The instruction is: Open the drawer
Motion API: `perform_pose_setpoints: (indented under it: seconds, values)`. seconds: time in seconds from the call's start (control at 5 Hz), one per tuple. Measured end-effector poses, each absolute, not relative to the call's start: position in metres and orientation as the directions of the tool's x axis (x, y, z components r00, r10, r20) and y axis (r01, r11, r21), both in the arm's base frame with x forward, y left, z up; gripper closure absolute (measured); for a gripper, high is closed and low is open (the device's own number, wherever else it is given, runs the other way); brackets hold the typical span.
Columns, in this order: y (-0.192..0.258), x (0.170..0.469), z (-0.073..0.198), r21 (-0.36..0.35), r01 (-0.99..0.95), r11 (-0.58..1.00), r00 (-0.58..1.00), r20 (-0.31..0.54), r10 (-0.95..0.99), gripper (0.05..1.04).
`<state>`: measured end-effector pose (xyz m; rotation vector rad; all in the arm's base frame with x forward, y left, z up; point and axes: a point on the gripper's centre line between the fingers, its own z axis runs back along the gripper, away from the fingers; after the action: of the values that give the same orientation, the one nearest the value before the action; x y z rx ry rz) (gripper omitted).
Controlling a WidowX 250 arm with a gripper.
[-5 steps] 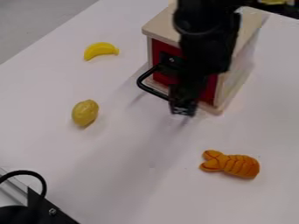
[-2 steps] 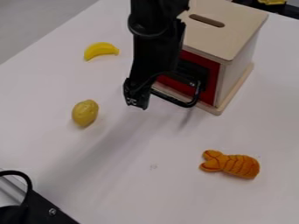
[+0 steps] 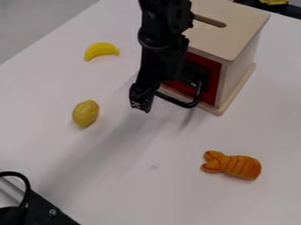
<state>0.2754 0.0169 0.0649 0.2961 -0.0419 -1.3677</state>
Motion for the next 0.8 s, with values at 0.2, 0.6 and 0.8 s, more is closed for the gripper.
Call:
perform_pose_setpoints:
  seconds: [0.2, 0.6, 0.8]
  values:
    - [0.015, 0.284, 0.058, 0.235, 0.962, 0.141, 0.171, -0.112, -0.979, 0.086]
    - [0.013, 0.296, 0.036, 0.191, 0.973, 0.132, 0.149, -0.077, -0.986, 0.117]
    - [0.012, 0.296, 0.035, 0.188, 0.973, 0.135, 0.15, -0.065, -0.987, 0.384]
